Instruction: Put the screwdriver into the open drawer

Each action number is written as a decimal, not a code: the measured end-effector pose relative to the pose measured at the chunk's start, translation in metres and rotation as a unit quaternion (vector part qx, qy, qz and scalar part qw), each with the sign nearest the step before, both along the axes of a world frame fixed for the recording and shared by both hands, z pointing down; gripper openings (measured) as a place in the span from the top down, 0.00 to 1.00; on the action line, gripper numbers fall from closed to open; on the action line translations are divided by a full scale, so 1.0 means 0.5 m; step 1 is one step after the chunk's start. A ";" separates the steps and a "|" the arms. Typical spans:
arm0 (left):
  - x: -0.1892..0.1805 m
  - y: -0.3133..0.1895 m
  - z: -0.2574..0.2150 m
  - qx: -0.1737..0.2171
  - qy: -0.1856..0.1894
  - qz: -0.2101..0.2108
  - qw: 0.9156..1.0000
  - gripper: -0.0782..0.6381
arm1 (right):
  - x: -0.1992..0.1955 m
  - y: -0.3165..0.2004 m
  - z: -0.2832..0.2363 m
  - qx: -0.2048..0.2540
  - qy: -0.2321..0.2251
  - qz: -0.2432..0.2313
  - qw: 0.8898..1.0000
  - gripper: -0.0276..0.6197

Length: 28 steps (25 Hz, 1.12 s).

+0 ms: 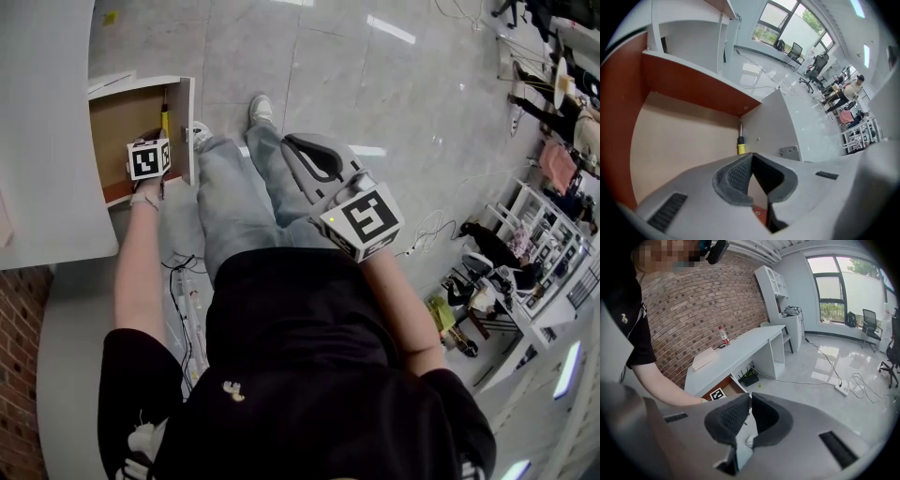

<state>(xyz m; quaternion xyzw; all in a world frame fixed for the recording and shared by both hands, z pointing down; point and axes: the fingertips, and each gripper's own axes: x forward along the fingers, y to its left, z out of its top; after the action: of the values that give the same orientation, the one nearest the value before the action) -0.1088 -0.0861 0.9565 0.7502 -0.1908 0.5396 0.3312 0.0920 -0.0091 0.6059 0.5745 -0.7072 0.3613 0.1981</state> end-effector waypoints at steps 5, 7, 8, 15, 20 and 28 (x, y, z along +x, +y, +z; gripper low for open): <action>0.025 -0.007 -0.084 0.027 0.030 0.006 0.999 0.89 | -0.004 -0.011 -0.035 0.018 0.004 -0.006 1.000 0.94; 0.031 -0.007 -0.117 0.035 0.044 0.003 0.998 0.89 | -0.006 -0.017 -0.048 0.026 0.007 -0.010 1.000 0.94; 0.034 -0.008 -0.134 0.039 0.050 0.003 0.998 0.89 | -0.007 -0.022 -0.056 0.030 0.009 -0.012 0.999 0.94; 0.066 -0.016 -0.259 0.069 0.107 0.002 0.992 0.89 | -0.013 -0.058 -0.107 0.061 0.020 -0.026 0.998 0.94; 0.089 -0.022 -0.382 0.094 0.139 0.002 0.986 0.89 | -0.022 -0.077 -0.156 0.078 0.018 -0.038 0.996 0.94; 0.127 -0.046 -0.574 0.146 0.198 -0.021 0.969 0.89 | -0.030 -0.093 -0.205 0.106 0.009 -0.067 0.992 0.94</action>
<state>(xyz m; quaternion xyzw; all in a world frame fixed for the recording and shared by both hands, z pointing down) -0.0454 -0.1093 0.6696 0.8785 -0.2136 0.3393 0.2600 0.0769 -0.0555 0.5032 0.5467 -0.7766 0.2654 0.1662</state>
